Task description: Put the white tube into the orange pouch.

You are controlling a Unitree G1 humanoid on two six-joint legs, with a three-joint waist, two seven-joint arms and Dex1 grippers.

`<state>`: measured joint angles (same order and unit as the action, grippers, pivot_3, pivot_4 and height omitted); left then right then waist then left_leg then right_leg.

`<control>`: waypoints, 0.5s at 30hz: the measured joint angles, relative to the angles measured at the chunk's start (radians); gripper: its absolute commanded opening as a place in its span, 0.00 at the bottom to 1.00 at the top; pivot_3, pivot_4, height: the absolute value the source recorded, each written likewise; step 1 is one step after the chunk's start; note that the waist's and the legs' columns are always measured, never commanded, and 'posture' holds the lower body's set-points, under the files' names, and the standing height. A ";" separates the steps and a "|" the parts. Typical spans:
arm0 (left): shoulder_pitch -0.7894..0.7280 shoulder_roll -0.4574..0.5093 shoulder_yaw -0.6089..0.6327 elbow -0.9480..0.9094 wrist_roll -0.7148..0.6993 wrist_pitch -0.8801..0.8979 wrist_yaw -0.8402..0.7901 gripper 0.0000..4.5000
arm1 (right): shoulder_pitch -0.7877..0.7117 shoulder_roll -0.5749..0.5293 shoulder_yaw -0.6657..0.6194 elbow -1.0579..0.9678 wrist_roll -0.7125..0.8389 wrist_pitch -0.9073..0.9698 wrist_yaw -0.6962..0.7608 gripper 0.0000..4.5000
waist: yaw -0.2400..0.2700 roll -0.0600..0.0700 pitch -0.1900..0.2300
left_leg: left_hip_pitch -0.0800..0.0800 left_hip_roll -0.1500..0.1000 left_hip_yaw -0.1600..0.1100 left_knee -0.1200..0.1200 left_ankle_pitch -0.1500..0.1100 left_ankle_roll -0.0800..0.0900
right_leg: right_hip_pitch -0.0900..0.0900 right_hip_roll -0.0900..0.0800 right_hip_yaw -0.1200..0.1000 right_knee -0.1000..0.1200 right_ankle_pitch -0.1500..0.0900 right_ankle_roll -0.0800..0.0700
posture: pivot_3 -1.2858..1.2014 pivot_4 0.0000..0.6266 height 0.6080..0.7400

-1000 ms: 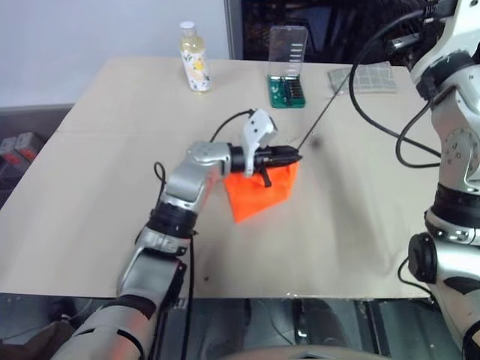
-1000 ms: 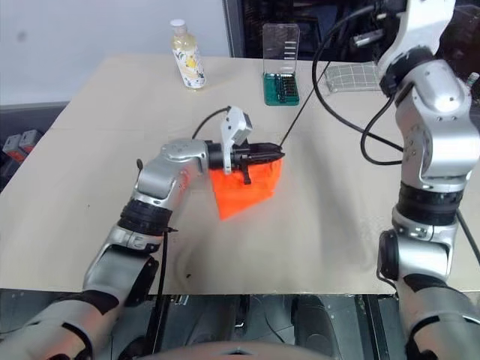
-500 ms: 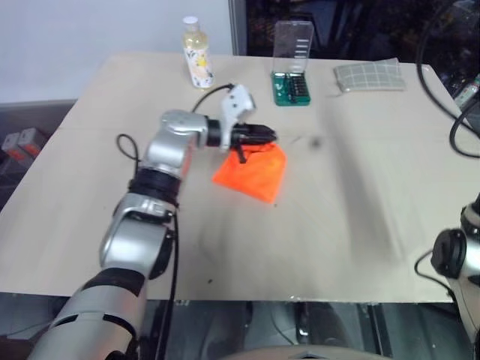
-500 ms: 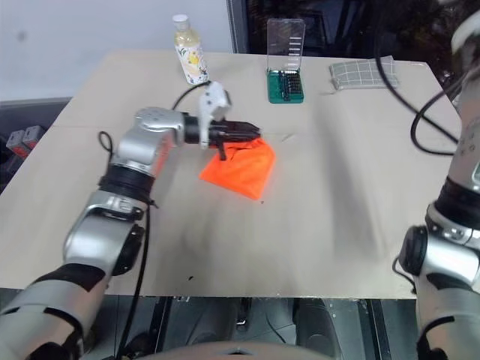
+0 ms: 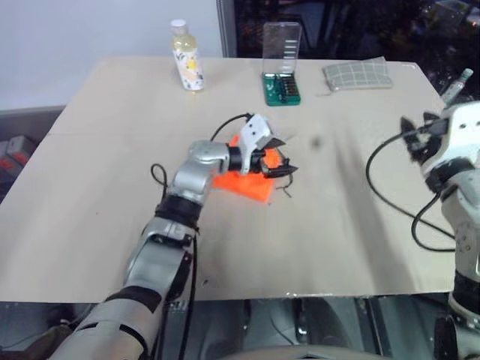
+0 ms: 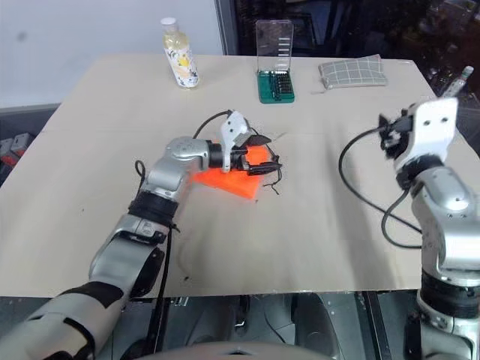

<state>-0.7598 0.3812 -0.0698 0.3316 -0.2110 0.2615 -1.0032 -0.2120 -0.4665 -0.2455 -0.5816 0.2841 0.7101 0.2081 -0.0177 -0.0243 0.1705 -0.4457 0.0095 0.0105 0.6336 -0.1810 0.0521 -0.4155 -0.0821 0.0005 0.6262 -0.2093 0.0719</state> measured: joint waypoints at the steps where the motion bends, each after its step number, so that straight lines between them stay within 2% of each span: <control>1: 0.032 0.039 0.043 -0.036 -0.022 0.021 0.006 0.93 | 0.034 0.008 0.018 -0.015 0.005 -0.001 0.010 0.64 | -0.001 0.000 0.000 | 0.000 0.000 -0.001 0.000 0.000 0.000 | 0.000 0.000 0.000 0.000 0.000 0.000 | 0.52 0.24 1.00; 2: 0.066 0.084 0.102 -0.071 -0.051 0.064 0.025 0.93 | 0.058 0.014 0.039 -0.018 0.005 -0.001 0.018 0.64 | 0.000 0.000 0.000 | 0.001 0.000 -0.002 0.000 0.000 0.000 | 0.000 0.000 0.000 0.000 0.000 0.000 | 0.52 0.24 1.00; 6: 0.154 0.152 0.195 -0.176 -0.120 0.147 0.047 0.93 | 0.069 0.016 0.100 -0.020 0.006 -0.012 0.053 0.64 | 0.012 0.000 0.000 | 0.001 -0.002 -0.003 0.001 0.000 0.000 | 0.002 -0.003 -0.001 -0.001 0.000 -0.001 | 0.52 0.24 1.00; 11: 0.238 0.175 0.186 -0.273 -0.146 0.196 0.051 0.93 | -0.014 0.065 0.238 0.076 0.005 0.001 0.087 0.64 | 0.014 -0.003 -0.002 | 0.001 -0.003 -0.003 0.004 0.000 0.000 | 0.004 -0.004 -0.001 -0.001 -0.002 -0.004 | 0.52 0.24 1.00; 15: 0.250 0.175 0.164 -0.323 -0.146 0.211 0.075 0.93 | -0.127 0.175 0.307 0.264 -0.003 -0.009 0.085 0.64 | 0.015 -0.003 -0.002 | 0.001 -0.004 -0.004 0.002 0.000 -0.001 | 0.003 -0.003 -0.001 0.000 0.000 -0.001 | 0.52 0.24 1.00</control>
<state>-0.5099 0.5558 0.0942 0.0082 -0.3570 0.4724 -0.9282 -0.3389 -0.2915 0.0613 -0.3179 0.2808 0.7012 0.2935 -0.0032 -0.0274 0.1686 -0.4448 0.0056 0.0067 0.6354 -0.1808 0.0513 -0.4128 -0.0852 -0.0008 0.6257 -0.2093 0.0711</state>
